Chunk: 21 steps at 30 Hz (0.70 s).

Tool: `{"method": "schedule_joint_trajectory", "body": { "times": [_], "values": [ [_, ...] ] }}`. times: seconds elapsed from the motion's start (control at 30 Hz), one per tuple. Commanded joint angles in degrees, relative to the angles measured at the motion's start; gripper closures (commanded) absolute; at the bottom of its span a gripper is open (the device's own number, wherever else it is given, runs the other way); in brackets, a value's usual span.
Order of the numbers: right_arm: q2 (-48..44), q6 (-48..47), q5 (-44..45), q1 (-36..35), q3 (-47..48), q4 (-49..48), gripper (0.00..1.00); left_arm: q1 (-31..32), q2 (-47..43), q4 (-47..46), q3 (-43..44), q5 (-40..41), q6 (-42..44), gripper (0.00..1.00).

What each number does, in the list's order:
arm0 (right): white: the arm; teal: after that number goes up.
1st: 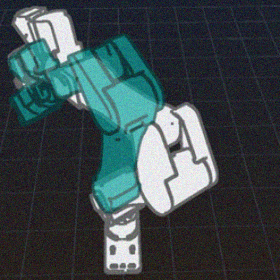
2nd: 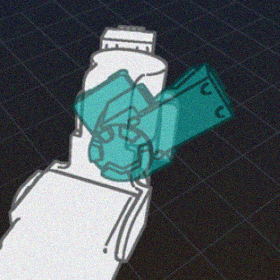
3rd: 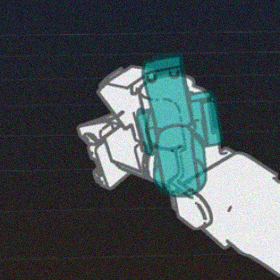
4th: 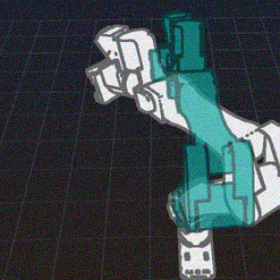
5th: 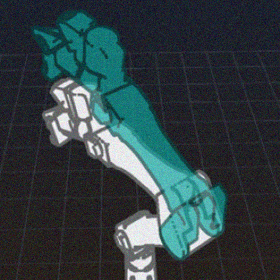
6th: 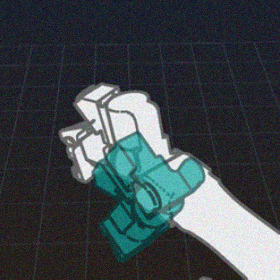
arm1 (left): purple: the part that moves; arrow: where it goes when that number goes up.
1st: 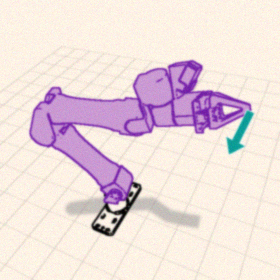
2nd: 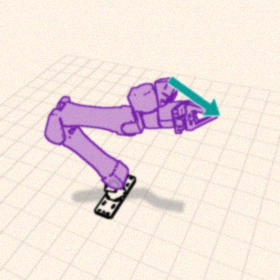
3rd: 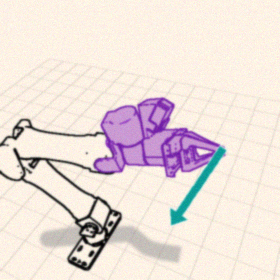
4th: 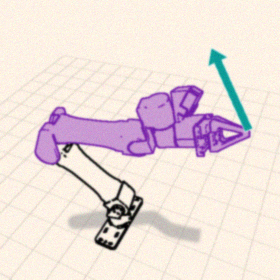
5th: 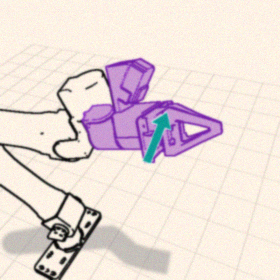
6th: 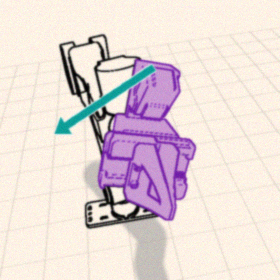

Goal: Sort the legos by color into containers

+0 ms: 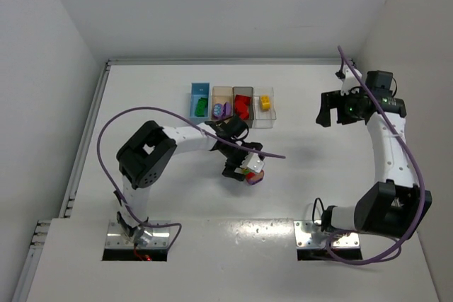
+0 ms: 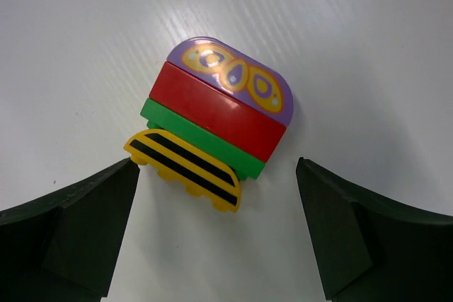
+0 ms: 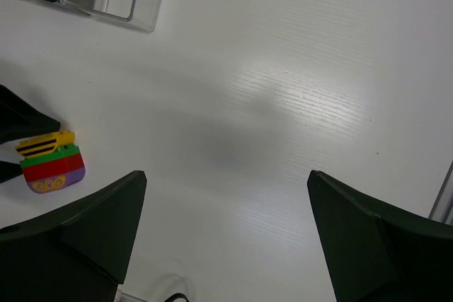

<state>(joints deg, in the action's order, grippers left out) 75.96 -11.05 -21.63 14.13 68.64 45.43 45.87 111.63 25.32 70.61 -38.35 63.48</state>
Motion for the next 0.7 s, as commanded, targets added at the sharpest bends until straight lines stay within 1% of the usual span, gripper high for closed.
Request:
{"method": "schedule_joint_trajectory", "body": {
  "times": [0.0,0.2,0.33,0.37,0.53,0.67],
  "values": [
    [0.8,0.9,-2.1,0.3,0.8,-0.8,0.03,2.6,-2.5,0.3,0.2,-3.5,3.0,0.00],
    [0.9,0.9,-2.6,0.3,1.3,-0.8,0.03,2.6,-1.2,-0.4,0.8,-1.7,7.5,0.00],
    [0.9,1.4,-3.2,0.3,0.8,-0.8,0.03,2.6,0.2,-0.4,2.9,-1.2,9.1,0.00],
    [0.9,1.4,-3.2,0.3,0.8,-0.8,0.03,2.6,0.8,-0.4,4.5,-1.2,9.7,0.00],
    [0.3,1.4,-3.2,0.3,0.8,-0.8,0.03,3.7,3.9,6.7,9.8,-1.7,10.3,0.00],
    [0.3,0.9,-3.2,0.3,0.8,-0.8,0.03,4.3,4.5,7.5,9.1,-2.3,13.1,0.00]
  ]
}}
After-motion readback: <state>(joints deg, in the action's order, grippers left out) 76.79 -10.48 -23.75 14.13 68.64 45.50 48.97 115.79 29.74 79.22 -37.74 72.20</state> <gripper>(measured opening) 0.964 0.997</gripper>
